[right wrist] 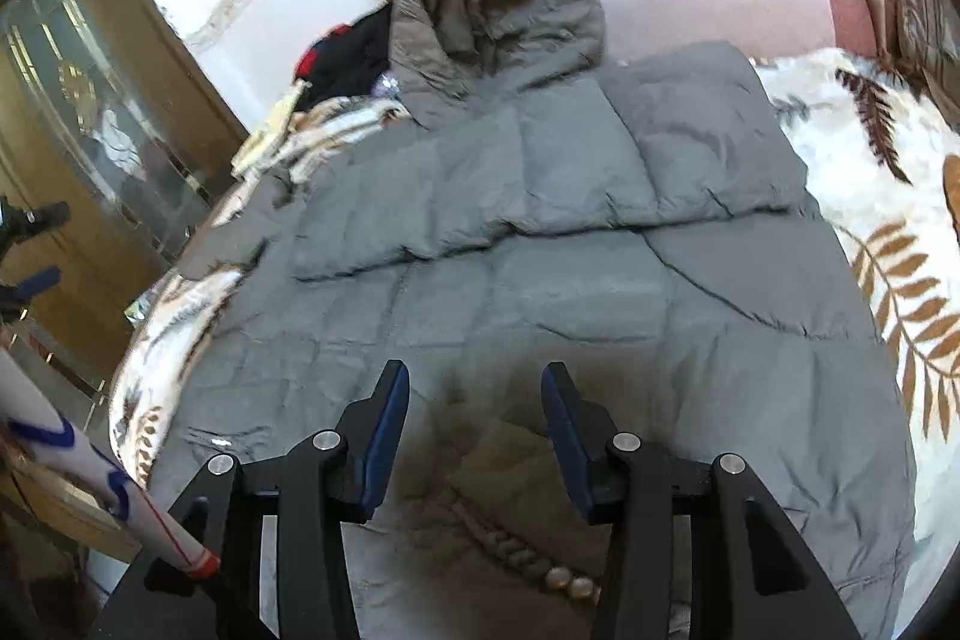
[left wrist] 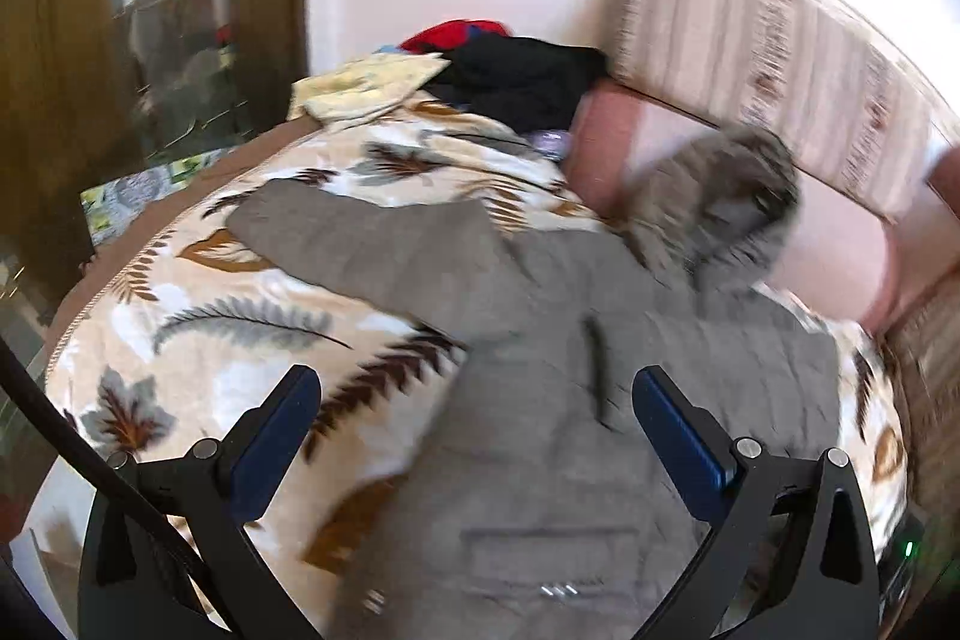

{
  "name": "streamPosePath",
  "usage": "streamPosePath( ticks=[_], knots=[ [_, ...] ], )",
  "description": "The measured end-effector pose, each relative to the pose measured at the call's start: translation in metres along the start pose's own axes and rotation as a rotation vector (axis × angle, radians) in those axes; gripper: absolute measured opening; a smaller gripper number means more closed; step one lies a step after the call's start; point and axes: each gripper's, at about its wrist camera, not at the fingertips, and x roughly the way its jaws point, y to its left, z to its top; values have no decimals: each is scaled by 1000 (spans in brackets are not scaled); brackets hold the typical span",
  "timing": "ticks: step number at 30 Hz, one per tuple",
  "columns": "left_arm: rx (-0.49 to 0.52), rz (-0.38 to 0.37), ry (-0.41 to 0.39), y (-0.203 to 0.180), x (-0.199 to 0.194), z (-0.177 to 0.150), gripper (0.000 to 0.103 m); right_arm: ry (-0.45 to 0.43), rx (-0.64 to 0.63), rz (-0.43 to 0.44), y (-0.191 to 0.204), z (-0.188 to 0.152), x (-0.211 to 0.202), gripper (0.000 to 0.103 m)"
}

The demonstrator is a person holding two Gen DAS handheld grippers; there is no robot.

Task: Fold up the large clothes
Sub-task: 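Grasp the other sleeve cuff with the left tool and lift it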

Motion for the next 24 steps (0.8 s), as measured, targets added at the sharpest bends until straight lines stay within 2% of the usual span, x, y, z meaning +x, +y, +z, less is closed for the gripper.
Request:
streamPosePath(
  ticks=[3, 9, 14, 19, 24],
  knots=[
    [-99, 74, 28, 41, 29, 33, 103, 14, -5, -9, -6, -1, 3, 50],
    [-274, 121, 129, 125, 98, 65, 103, -6, 26, 38, -7, 8, 2, 50],
    [-368, 123, 183, 184, 142, 70, 91, -14, -38, 40, 13, 12, 7, 50],
    [-511, 88, 184, 236, 179, 75, 90, -38, -60, 36, 13, 11, 3, 50],
    [-595, 55, 154, 269, 218, 86, 86, -7, -66, 1, 7, 11, 18, 50]
  ],
)
